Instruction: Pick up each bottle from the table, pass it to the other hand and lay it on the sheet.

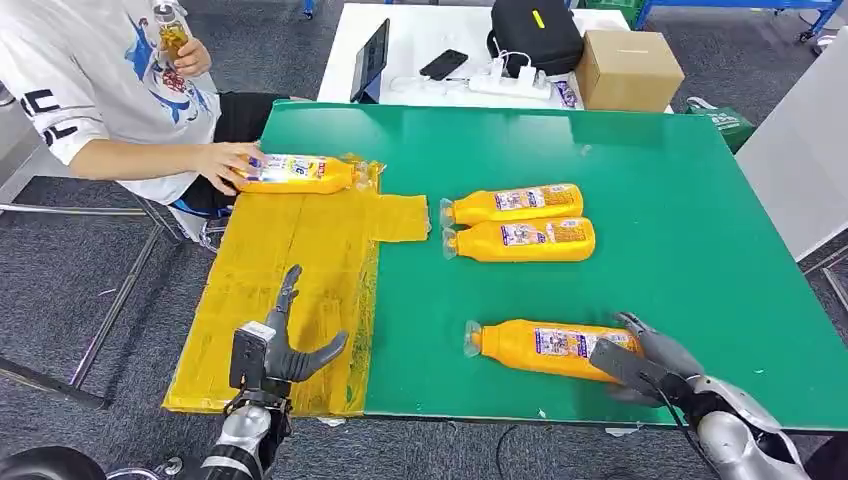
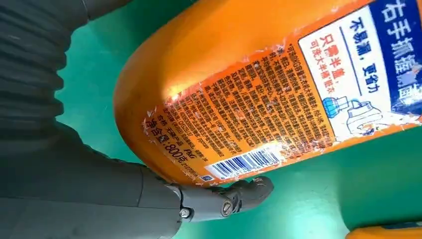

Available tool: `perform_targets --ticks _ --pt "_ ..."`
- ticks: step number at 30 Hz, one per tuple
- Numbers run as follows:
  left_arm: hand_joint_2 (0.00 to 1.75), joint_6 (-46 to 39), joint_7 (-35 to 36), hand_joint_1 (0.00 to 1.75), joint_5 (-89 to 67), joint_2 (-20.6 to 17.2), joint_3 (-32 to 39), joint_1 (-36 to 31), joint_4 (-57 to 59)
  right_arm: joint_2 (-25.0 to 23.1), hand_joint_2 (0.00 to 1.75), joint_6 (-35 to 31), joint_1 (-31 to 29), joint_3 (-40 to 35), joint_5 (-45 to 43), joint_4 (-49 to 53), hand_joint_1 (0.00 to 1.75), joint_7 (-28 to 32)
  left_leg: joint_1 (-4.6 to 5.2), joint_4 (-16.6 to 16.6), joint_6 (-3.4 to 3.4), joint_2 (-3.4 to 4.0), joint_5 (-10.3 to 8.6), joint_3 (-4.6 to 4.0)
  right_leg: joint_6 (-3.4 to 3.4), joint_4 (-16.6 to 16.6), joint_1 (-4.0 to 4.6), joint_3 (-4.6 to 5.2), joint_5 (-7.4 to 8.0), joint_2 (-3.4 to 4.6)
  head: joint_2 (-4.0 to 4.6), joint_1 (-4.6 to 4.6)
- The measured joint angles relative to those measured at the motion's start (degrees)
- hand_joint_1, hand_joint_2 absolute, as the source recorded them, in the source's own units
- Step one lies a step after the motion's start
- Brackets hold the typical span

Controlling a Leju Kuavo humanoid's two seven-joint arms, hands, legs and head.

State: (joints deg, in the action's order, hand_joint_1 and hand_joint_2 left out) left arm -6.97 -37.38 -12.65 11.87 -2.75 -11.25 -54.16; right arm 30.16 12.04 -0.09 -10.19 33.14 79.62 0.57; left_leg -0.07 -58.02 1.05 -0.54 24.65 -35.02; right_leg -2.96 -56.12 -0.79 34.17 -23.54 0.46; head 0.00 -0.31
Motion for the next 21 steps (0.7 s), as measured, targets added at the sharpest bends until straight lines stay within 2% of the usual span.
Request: perform_targets --ticks 9,14,15,16,21 --pt "1.75 0.1 0.3 0.0 0.1 0.0 0.0 -0.2 0.7 -0.7 1.75 -1.9 0.0 -0.5 0.9 -0.3 0.0 0.2 -0.01 0.0 0.0 0.01 0.0 0.0 0.0 0.0 0.01 0.01 0.0 0.0 0.0 0.02" --pt "1.75 0.3 0.5 0.0 0.1 0.0 0.0 -0.3 1.0 -2.0 1.75 -4.7 0.1 -0.7 2.5 -0.5 0.0 2.2 -0.01 0.0 0.0 0.04 0.0 0.0 0.0 0.0 0.01 0.02 0.0 0.02 0.0 0.02" --pt "1.75 0.4 0.6 0.0 0.1 0.0 0.0 -0.3 1.1 -2.3 1.75 -5.1 0.1 -0.7 2.9 -0.5 0.02 2.6 -0.01 0.0 0.0 0.05 0.0 0.0 0.0 0.0 0.01 0.02 0.0 0.02 0.0 0.02" --pt "1.75 0.5 0.6 0.0 0.1 0.0 0.0 -0.4 1.1 -2.8 1.75 -5.6 0.1 -0.8 3.2 -0.6 0.1 3.0 -0.01 0.0 0.0 0.05 0.0 0.01 0.0 0.0 0.01 0.02 0.0 0.03 0.0 0.02" --pt "1.75 0.9 0.7 0.0 0.1 0.2 0.0 -0.9 1.5 -4.8 1.75 -7.4 0.1 -0.8 4.0 -1.0 0.1 5.1 -0.01 0.0 -0.01 0.05 0.0 0.01 0.0 0.0 0.01 0.03 0.0 0.03 0.0 0.02"
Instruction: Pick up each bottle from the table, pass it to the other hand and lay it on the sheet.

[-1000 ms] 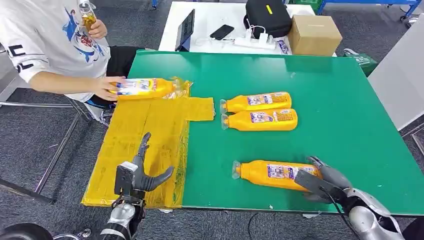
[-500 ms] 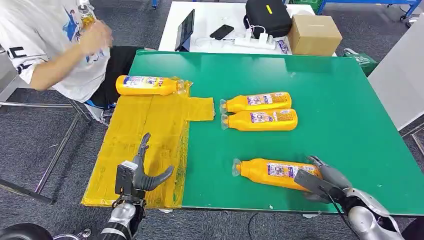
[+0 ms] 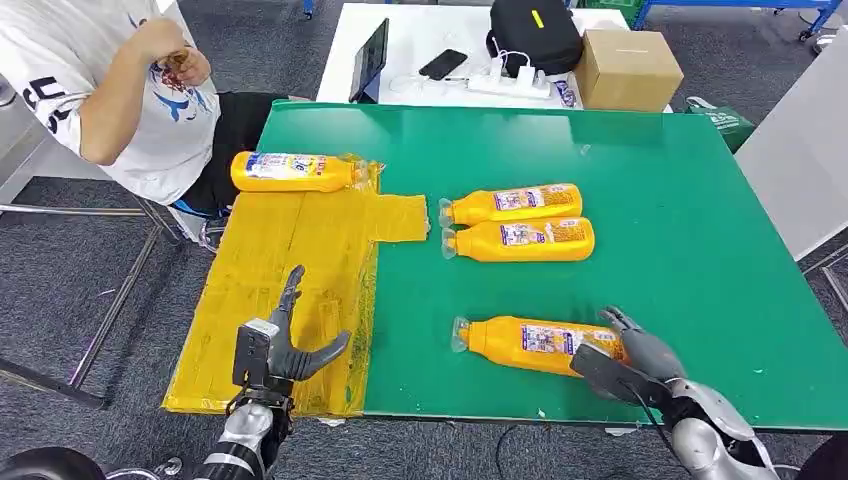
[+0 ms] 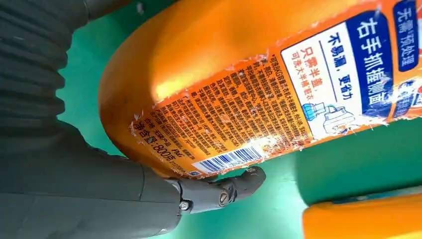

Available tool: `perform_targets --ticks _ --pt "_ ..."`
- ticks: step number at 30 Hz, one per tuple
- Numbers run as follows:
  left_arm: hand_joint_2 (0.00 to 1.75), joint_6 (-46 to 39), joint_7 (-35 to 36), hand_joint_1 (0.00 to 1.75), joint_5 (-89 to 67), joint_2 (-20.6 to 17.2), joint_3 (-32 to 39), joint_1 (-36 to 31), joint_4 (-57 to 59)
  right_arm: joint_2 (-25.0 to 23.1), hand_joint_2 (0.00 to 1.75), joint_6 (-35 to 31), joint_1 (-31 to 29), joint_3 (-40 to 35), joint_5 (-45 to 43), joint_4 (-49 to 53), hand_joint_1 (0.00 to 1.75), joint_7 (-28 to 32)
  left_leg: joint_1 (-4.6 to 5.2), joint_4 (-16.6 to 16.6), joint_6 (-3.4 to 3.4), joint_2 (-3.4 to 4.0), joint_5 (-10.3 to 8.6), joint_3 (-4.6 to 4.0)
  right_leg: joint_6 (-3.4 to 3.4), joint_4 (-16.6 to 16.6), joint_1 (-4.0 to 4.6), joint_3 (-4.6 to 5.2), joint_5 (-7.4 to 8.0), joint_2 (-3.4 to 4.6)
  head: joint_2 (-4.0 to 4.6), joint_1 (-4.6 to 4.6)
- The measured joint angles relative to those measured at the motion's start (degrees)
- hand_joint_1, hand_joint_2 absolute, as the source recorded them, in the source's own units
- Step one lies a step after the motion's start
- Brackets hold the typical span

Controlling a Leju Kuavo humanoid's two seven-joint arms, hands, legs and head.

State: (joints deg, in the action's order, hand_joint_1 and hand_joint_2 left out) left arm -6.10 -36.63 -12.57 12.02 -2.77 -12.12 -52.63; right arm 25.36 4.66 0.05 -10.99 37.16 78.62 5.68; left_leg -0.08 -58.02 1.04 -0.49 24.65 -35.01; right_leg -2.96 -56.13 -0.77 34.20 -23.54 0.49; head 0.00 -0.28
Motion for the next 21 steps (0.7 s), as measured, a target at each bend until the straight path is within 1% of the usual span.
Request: perform_targets --ticks 6,14,15,16,17,18,19,20,21 --pt "1.75 0.0 0.0 0.0 0.0 0.0 0.0 -0.2 0.2 -1.4 1.75 -0.5 0.0 0.0 0.2 -0.3 0.1 0.4 0.0 0.0 0.0 0.0 0.0 0.0 0.0 0.0 -0.01 0.0 0.0 0.01 0.0 0.0" --pt "1.75 0.0 0.0 0.0 0.0 0.0 0.0 -0.2 0.2 -2.1 1.75 -0.5 0.0 0.0 0.3 -0.3 0.1 0.4 0.0 0.0 0.0 0.0 0.0 0.0 0.0 0.0 0.0 0.0 0.0 0.01 0.0 0.0" --pt "1.75 0.0 0.0 0.0 0.0 0.0 0.0 -0.2 0.2 -2.1 1.75 -0.5 0.0 0.0 0.3 -0.3 0.19 0.4 0.0 0.0 0.0 0.0 0.0 0.0 0.0 0.0 0.0 0.0 0.0 0.01 0.0 -0.02" --pt "1.75 0.0 0.0 0.0 0.0 0.0 0.0 -0.2 0.2 -2.1 1.75 -0.5 0.0 0.0 0.3 -0.3 0.35 0.4 0.0 0.0 0.0 0.0 0.0 0.0 0.0 0.0 0.0 0.0 0.0 0.01 0.0 0.0" --pt "1.75 0.0 0.0 0.0 0.0 0.0 0.0 -0.2 0.2 -2.1 1.75 -0.5 0.0 0.0 0.3 -0.3 0.82 0.4 0.0 0.0 0.0 0.0 0.0 0.0 0.0 0.0 0.0 0.0 0.0 0.01 0.0 0.0" --pt "1.75 0.0 0.0 0.0 0.0 0.0 0.0 -0.2 0.3 -2.2 1.75 -0.5 0.0 0.0 0.3 -0.3 1.13 0.4 0.0 0.0 0.0 0.0 0.0 0.0 0.0 0.0 0.0 0.0 0.0 0.01 0.0 0.0" --pt "1.75 0.0 0.0 0.0 0.0 0.0 0.0 -0.2 0.3 -2.2 1.75 -0.5 0.0 0.0 0.3 -0.4 1.29 0.4 0.0 0.0 0.0 0.01 0.0 0.0 0.0 0.0 0.0 0.0 0.0 0.01 0.0 0.0" --pt "1.75 0.0 0.0 0.0 0.0 0.0 0.0 -0.2 0.3 -2.3 1.75 -0.6 0.0 0.0 0.3 -0.4 1.38 0.6 0.0 0.0 0.0 0.01 0.0 0.0 0.0 0.0 0.0 0.0 0.0 0.01 0.0 0.0" --pt "1.75 0.0 0.0 0.0 0.0 0.0 0.0 -0.2 0.4 -2.3 1.75 -0.7 0.0 0.0 0.6 -0.4 1.41 0.9 0.0 0.0 0.0 0.01 0.0 0.0 0.0 0.0 0.0 0.0 0.0 0.01 0.0 -0.02"
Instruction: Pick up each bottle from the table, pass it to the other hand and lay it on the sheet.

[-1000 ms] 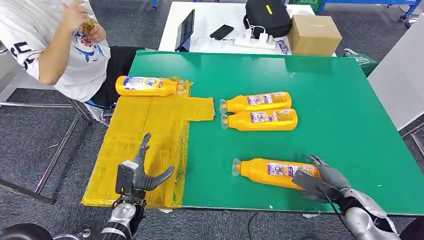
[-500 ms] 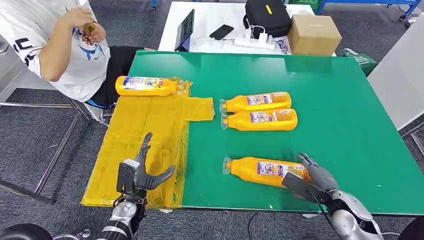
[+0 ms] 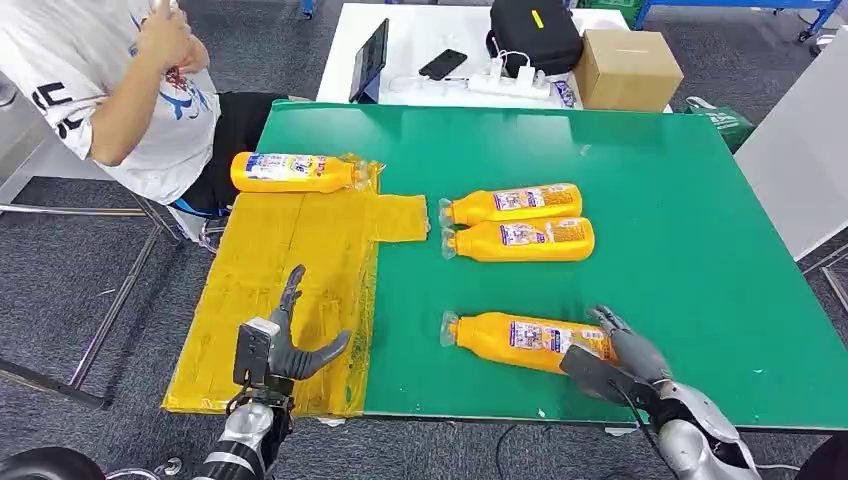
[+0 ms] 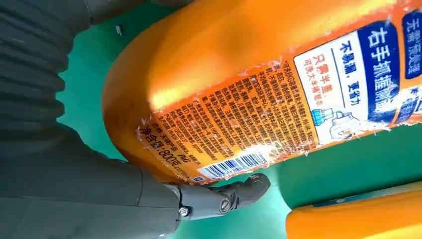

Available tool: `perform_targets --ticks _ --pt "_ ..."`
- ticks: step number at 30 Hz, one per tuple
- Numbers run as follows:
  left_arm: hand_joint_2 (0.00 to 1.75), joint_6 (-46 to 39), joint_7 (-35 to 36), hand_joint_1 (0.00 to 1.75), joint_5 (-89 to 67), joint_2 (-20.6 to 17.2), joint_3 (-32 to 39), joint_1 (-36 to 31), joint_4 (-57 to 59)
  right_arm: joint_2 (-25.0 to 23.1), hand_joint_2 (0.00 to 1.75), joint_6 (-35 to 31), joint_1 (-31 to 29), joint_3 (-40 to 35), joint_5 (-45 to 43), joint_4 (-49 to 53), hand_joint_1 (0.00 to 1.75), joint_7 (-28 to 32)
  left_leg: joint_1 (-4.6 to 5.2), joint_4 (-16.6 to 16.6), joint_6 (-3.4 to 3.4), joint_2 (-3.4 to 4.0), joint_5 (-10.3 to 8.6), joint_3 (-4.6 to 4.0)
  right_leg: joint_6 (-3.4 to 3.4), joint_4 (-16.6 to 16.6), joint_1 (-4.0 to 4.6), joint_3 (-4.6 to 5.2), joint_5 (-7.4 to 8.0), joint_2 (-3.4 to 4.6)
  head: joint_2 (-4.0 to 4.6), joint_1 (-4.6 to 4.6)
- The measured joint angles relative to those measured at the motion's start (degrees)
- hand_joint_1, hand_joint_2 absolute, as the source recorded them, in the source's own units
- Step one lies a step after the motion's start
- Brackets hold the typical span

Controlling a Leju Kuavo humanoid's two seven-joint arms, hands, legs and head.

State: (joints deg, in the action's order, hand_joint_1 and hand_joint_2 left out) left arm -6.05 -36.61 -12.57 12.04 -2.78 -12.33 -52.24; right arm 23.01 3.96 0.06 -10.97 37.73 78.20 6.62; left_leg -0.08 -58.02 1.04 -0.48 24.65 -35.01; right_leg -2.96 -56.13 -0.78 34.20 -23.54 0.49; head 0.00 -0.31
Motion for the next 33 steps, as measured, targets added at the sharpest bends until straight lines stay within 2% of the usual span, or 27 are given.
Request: perform_targets --ticks 6,7,29,33 --pt "1.75 0.2 0.1 0.0 -0.2 0.0 -0.1 -0.1 0.3 -1.0 1.75 -1.2 0.1 0.0 0.4 -0.1 1.48 1.2 0.0 0.0 0.0 0.0 0.0 0.0 0.0 0.0 0.0 0.0 0.0 0.0 0.0 0.02" --pt "1.75 0.2 0.1 0.0 -0.2 0.0 -0.2 -0.1 0.4 -1.2 1.75 -1.2 0.2 0.1 0.4 -0.1 1.75 1.3 0.0 0.0 0.0 0.0 0.0 0.0 0.0 0.0 0.0 0.0 0.0 0.0 0.0 0.02" --pt "1.75 0.9 0.2 0.0 0.3 0.0 -0.8 -0.9 2.1 -6.3 1.75 -5.5 0.9 1.7 1.2 -0.9 1.75 4.0 -0.01 0.0 0.0 0.01 0.0 0.01 0.0 0.0 0.0 0.0 0.0 0.0 0.0 0.02" --pt "1.75 0.9 0.2 0.0 0.8 0.1 -0.8 -0.9 2.1 -8.4 1.75 -10.4 2.0 2.3 1.1 -0.5 1.75 9.8 -0.01 0.0 -0.01 -0.03 -0.01 -0.06 0.0 0.0 0.01 0.03 0.0 -0.02 0.0 0.0"
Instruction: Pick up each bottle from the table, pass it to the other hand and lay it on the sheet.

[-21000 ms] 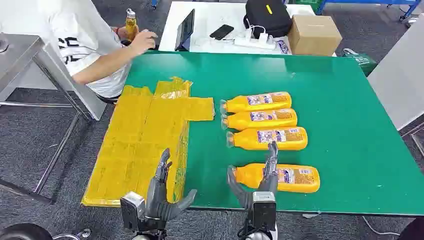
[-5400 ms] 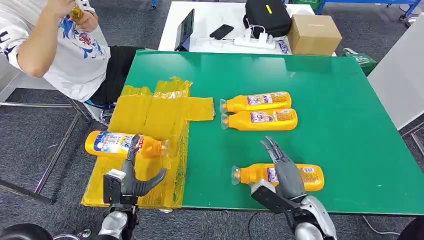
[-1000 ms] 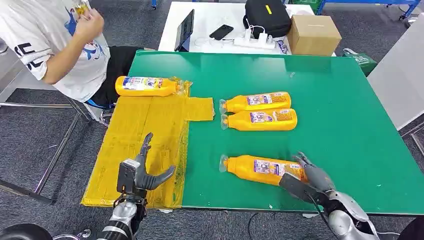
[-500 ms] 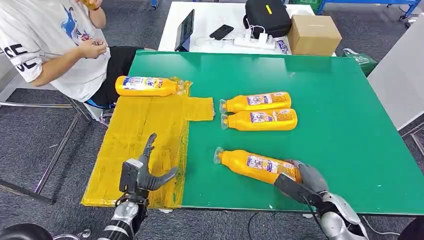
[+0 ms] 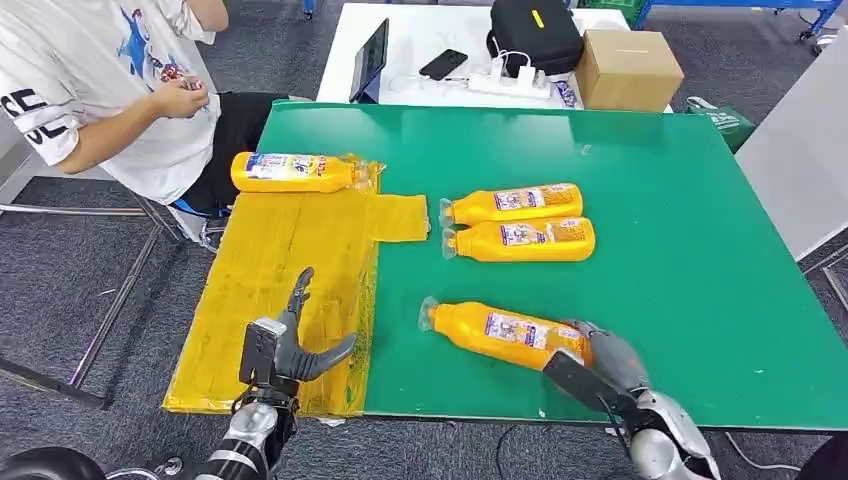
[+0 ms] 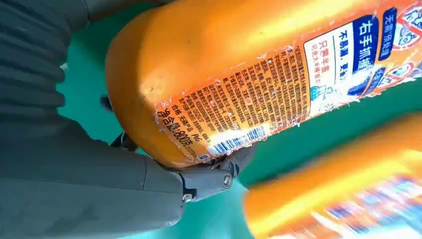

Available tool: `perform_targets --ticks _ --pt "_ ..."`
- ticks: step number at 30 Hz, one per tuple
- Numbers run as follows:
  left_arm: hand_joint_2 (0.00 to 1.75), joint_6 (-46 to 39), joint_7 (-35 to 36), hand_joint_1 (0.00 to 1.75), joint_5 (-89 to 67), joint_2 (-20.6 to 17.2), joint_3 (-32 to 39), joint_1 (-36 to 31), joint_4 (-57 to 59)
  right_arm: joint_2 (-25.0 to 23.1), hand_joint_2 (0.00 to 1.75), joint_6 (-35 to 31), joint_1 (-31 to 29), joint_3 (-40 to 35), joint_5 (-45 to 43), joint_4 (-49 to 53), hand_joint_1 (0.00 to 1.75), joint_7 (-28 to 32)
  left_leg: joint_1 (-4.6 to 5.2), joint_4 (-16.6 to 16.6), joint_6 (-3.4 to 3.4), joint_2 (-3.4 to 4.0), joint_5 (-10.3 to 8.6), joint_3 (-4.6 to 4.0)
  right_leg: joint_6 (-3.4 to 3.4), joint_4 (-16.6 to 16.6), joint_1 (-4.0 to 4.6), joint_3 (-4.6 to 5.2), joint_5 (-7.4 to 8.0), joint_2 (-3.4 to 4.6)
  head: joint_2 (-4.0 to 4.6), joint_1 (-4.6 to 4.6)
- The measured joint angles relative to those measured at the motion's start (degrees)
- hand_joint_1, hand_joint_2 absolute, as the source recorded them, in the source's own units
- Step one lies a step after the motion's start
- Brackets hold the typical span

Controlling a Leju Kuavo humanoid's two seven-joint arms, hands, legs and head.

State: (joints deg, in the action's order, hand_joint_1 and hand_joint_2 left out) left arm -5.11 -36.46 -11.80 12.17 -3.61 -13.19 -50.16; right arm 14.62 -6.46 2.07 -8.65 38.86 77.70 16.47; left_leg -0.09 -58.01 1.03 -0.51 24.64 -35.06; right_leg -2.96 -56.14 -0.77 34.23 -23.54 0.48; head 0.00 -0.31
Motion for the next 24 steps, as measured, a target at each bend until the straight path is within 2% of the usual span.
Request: perform_targets --ticks 4,6,12,18,24 --pt "1.75 0.2 -0.1 0.0 1.1 0.3 0.0 0.0 0.0 -5.4 1.75 -9.8 1.0 0.7 -1.5 3.3 1.75 8.2 -0.06 0.0 -0.01 0.04 0.0 -0.01 0.01 0.0 0.07 0.04 -0.01 0.02 0.0 0.0" --pt "1.75 0.3 -0.1 0.0 1.7 0.4 0.0 0.1 -0.1 -8.3 1.75 -12.4 1.1 0.7 -2.4 5.3 1.75 10.0 -0.08 0.0 -0.02 0.03 0.0 -0.01 0.02 0.0 0.1 0.05 -0.01 0.02 0.0 0.04" --pt "1.75 0.4 -0.1 0.0 2.2 0.5 0.0 0.2 -0.2 -11.8 1.75 -14.2 1.6 0.8 -3.8 7.6 1.75 11.6 -0.06 0.0 -0.02 0.0 -0.01 -0.04 0.03 0.0 0.06 0.04 -0.02 0.0 0.0 0.0" --pt "1.75 2.0 1.1 0.0 5.8 0.5 0.0 1.0 -2.1 -16.5 1.75 -20.4 2.3 2.1 -11.1 10.4 1.75 17.2 -0.03 0.0 -0.02 0.02 -0.01 -0.04 0.03 0.0 0.02 0.06 -0.02 0.01 0.0 0.02" --pt "1.75 4.4 2.9 0.0 10.3 0.7 -0.1 2.5 -5.7 -19.7 1.75 -21.2 2.7 3.9 -15.9 12.5 1.75 18.0 -0.05 0.0 -0.02 0.02 0.0 -0.05 0.03 0.0 0.05 0.08 -0.02 0.01 0.0 0.0"
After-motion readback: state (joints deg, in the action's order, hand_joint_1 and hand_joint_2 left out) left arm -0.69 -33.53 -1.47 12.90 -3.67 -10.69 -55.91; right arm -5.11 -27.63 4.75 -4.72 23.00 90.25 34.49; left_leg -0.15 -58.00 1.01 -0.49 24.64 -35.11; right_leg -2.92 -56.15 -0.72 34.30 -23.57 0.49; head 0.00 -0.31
